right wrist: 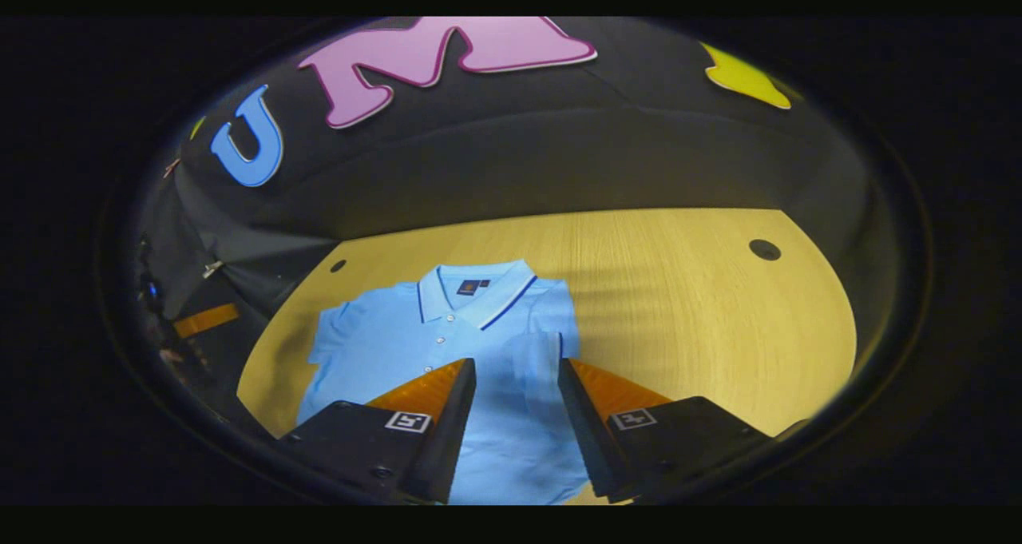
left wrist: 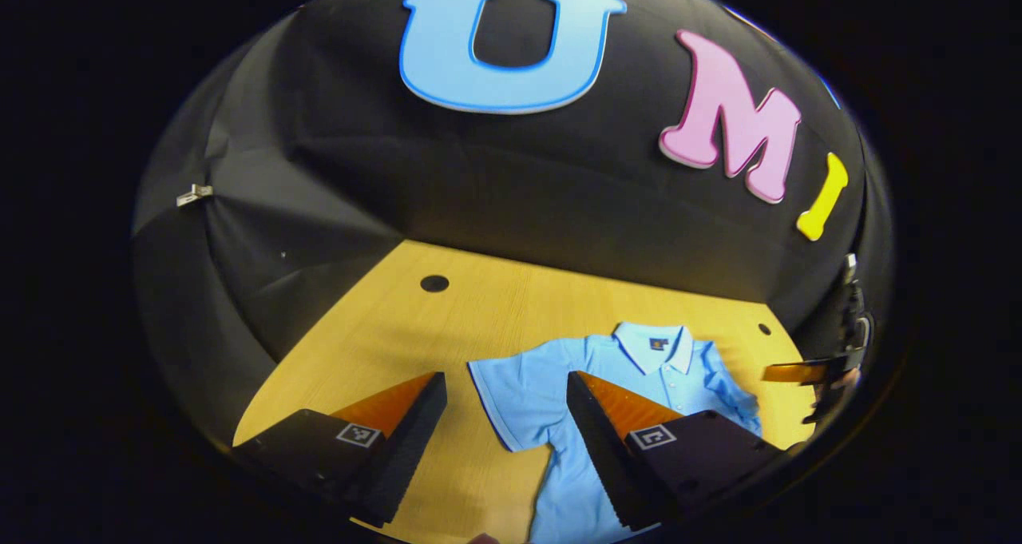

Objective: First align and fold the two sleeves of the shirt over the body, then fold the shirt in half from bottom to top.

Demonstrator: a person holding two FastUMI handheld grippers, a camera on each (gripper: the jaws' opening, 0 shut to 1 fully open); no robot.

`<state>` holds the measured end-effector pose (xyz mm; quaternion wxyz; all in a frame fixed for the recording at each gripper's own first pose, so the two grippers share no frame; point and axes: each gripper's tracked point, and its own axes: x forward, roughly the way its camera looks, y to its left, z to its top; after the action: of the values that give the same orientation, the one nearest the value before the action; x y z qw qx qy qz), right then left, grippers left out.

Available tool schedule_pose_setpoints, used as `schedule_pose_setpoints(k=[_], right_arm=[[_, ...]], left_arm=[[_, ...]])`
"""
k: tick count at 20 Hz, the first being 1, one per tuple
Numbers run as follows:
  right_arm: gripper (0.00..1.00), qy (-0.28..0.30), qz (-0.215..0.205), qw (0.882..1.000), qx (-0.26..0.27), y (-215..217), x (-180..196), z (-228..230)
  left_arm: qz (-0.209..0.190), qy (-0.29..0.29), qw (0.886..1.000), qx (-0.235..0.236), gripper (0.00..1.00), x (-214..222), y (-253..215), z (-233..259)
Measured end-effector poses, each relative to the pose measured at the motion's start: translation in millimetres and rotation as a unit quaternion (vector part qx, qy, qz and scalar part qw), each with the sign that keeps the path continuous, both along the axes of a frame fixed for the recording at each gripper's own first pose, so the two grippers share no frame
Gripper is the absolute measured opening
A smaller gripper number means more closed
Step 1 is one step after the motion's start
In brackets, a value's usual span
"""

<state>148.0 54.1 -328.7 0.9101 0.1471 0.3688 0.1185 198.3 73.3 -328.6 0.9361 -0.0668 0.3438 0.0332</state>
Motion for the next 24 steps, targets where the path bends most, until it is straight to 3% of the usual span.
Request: schedule_pose_setpoints(k=[2, 4, 7, 12, 16, 17, 21, 24], right_arm=[[0.66, -0.012, -0.008, 1.0, 0.002, -14, -11, 19], [0.66, -0.012, -0.018, 1.0, 0.012, -30, -21, 31], [0.66, -0.011, -0.038, 0.999, 0.002, -57, -29, 33], [0.66, -0.007, -0.058, 0.998, -0.007, -75, -34, 28], [0.66, -0.01, -0.056, 0.998, -0.003, -70, -33, 32], [0.66, -0.009, -0.056, 0.998, 0.0, -68, -32, 32], [0.66, -0.013, -0.052, 0.998, 0.014, -63, -31, 37], [0.66, -0.012, -0.047, 0.999, 0.001, -68, -38, 36]], left_arm=[[-0.003, 0.029, 1.0, 0.01, 0.97, 22, 3, -39], [-0.013, 0.076, 0.995, 0.062, 0.97, 33, 19, -78], [-0.038, 0.106, 0.989, 0.091, 0.98, 41, 18, -106], [-0.041, 0.153, 0.983, 0.097, 0.96, 32, 12, -135], [-0.023, 0.146, 0.987, 0.067, 0.98, 34, 7, -142], [-0.025, 0.135, 0.988, 0.068, 0.94, 34, 4, -139], [-0.051, 0.118, 0.988, 0.087, 0.09, 38, -17, -139], [-0.04, 0.128, 0.99, 0.051, 0.07, 40, -26, -133]])
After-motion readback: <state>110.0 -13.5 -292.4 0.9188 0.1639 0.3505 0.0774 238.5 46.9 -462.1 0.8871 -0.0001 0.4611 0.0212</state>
